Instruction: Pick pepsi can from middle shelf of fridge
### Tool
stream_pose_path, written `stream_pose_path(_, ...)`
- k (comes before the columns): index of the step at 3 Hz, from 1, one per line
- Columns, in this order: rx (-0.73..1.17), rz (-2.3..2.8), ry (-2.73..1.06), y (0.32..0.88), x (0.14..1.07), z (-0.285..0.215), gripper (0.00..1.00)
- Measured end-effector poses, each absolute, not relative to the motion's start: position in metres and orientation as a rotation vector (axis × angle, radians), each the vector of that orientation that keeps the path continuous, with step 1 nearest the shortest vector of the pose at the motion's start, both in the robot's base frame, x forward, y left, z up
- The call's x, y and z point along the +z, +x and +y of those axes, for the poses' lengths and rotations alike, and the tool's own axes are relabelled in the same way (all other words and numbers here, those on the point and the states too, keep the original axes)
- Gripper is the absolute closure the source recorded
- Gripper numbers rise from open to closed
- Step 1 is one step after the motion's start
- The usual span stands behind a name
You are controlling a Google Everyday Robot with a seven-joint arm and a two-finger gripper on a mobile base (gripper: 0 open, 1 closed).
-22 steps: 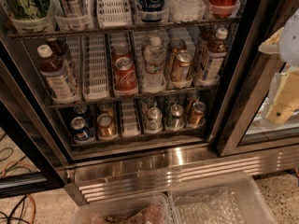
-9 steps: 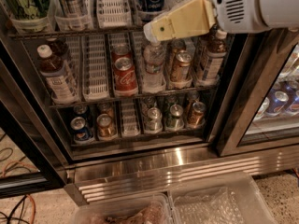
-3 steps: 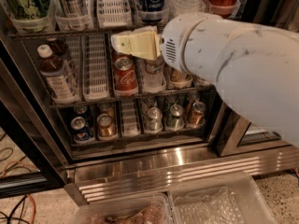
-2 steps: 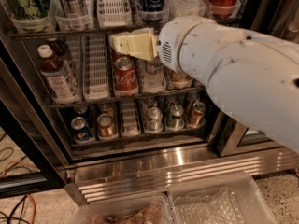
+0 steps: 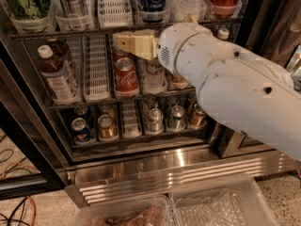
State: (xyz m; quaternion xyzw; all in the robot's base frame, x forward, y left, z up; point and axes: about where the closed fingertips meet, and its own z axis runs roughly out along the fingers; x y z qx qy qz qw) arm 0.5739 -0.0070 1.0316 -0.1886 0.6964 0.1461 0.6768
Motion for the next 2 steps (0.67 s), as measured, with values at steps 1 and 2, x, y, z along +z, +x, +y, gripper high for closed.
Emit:
stream_pose_path(1,0.323,1.501,-0.427,0.582,1.04,0.001,0.0)
stream_pose_path(2,0.343,1.433,-0.453,0.587,1.054,0.022,0.0)
